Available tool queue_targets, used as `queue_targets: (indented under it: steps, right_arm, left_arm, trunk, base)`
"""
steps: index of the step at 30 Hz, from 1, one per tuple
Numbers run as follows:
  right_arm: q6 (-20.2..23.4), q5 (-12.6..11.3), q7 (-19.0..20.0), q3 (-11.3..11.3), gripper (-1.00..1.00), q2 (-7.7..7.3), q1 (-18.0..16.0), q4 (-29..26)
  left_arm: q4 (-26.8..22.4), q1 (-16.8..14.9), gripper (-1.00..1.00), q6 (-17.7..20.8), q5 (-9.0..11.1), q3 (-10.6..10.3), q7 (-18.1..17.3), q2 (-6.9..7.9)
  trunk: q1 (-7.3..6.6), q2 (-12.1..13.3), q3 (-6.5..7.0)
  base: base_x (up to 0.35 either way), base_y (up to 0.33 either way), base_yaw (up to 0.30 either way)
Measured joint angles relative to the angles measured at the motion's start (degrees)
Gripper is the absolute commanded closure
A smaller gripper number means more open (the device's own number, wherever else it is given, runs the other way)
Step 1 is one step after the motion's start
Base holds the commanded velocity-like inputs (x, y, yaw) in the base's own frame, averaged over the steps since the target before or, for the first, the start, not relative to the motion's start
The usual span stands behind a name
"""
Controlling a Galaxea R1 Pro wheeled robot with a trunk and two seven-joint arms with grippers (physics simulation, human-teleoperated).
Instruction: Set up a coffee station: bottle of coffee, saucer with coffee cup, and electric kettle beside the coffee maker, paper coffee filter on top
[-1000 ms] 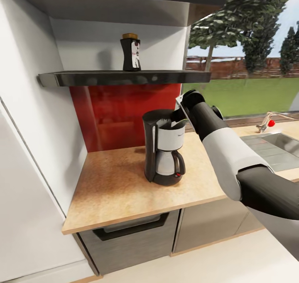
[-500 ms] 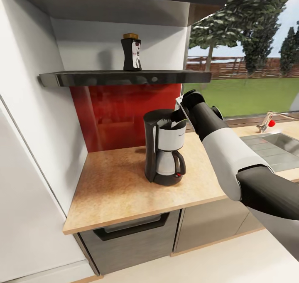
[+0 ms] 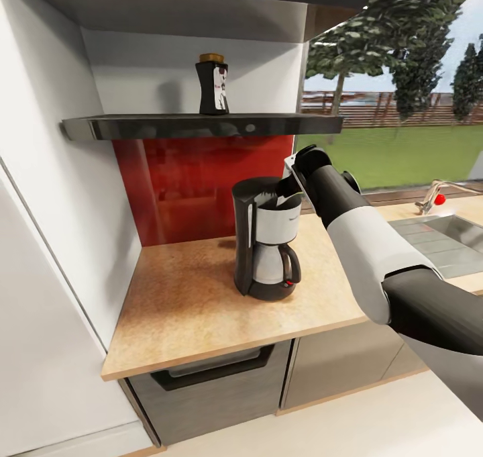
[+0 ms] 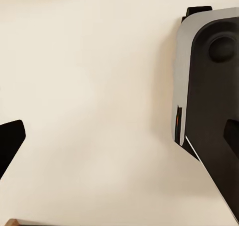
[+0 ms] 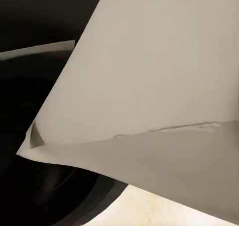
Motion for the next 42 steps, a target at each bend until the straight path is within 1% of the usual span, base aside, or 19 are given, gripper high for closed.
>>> queue_targets:
  steps: [24, 25, 42]
  right_arm:
    - [0.0, 0.0, -0.1, 0.0, 1.0, 0.0, 0.0, -0.2]
    - [0.0, 0.0, -0.1, 0.0, -1.0, 0.0, 0.0, -0.2]
    - [0.0, 0.0, -0.1, 0.0, -1.0, 0.15, 0.0, -0.3]
  left_arm:
    - [0.0, 0.0, -1.0, 0.0, 0.0, 0.1, 0.0, 0.16]
    - [0.0, 0.0, -1.0, 0.0, 0.0, 0.1, 0.0, 0.14]
    - [0.0, 0.0, -1.0, 0.0, 0.0, 0.1, 0.0, 0.08]
  trunk:
    - [-0.01, 0.0, 0.0]
    - [-0.01, 0.0, 0.0]
    - [0.0, 0.0, 0.0]
  base:
    - [0.033, 0.012, 0.0]
    - [0.025, 0.0, 0.0]
    - [0.002, 0.0, 0.0]
